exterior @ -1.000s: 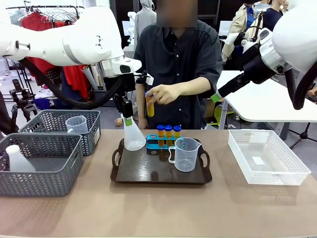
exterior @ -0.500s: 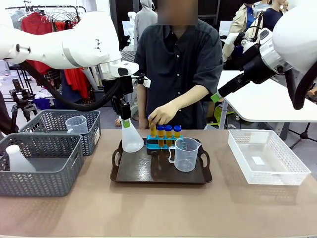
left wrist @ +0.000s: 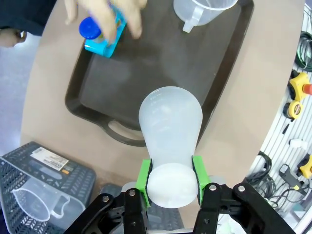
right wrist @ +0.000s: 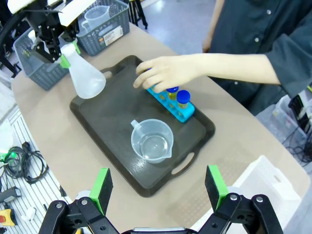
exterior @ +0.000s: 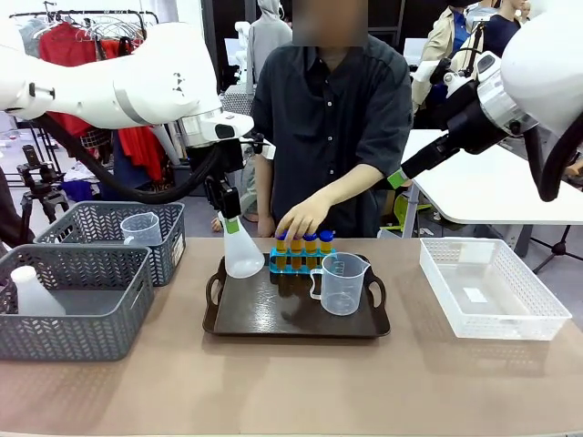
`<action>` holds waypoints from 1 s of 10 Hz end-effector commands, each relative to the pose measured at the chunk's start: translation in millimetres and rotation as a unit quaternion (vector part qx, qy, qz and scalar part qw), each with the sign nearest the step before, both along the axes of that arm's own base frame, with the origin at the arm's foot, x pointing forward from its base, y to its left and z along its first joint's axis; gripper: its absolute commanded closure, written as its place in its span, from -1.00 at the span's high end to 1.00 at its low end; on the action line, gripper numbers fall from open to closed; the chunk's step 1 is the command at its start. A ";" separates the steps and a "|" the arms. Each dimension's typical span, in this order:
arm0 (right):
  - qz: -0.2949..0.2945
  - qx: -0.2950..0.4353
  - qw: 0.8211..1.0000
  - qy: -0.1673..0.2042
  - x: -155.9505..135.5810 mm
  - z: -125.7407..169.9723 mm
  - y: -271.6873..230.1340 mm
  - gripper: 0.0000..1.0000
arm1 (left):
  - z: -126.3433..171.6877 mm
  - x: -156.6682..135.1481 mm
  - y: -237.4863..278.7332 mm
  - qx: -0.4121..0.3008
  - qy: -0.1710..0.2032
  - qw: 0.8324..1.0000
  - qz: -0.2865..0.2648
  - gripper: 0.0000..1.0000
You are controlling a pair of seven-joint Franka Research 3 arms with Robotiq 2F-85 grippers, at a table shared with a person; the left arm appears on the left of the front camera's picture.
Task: Prepare the laboratory tools.
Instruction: Pick up one Small flask and place it on the Handle tray.
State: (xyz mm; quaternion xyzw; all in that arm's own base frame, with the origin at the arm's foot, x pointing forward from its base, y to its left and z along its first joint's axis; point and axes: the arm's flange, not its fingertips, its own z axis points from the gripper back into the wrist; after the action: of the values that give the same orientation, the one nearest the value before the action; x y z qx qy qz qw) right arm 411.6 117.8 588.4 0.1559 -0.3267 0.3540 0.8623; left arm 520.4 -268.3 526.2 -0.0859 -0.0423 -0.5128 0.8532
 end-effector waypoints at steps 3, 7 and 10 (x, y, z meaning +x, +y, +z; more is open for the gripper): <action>0.001 0.008 1.000 0.001 0.4 0.9 1.3 1.00 | 10.6 -3.1 19.0 -0.018 -0.015 1.000 0.018 -1.00; 0.001 0.008 1.000 0.001 0.4 0.9 1.3 1.00 | 14.9 2.8 15.8 -0.007 -0.013 1.000 0.016 -1.00; 0.001 0.008 1.000 0.001 0.4 0.9 1.3 1.00 | 14.9 2.8 15.8 -0.007 -0.013 1.000 0.016 -1.00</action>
State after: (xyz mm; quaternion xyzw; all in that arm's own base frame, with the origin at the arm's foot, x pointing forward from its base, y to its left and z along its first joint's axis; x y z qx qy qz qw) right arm 411.6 117.8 588.4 0.1559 -0.3267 0.3540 0.8623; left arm 522.7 -254.4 539.7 -0.0909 -0.0531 -0.4993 0.8600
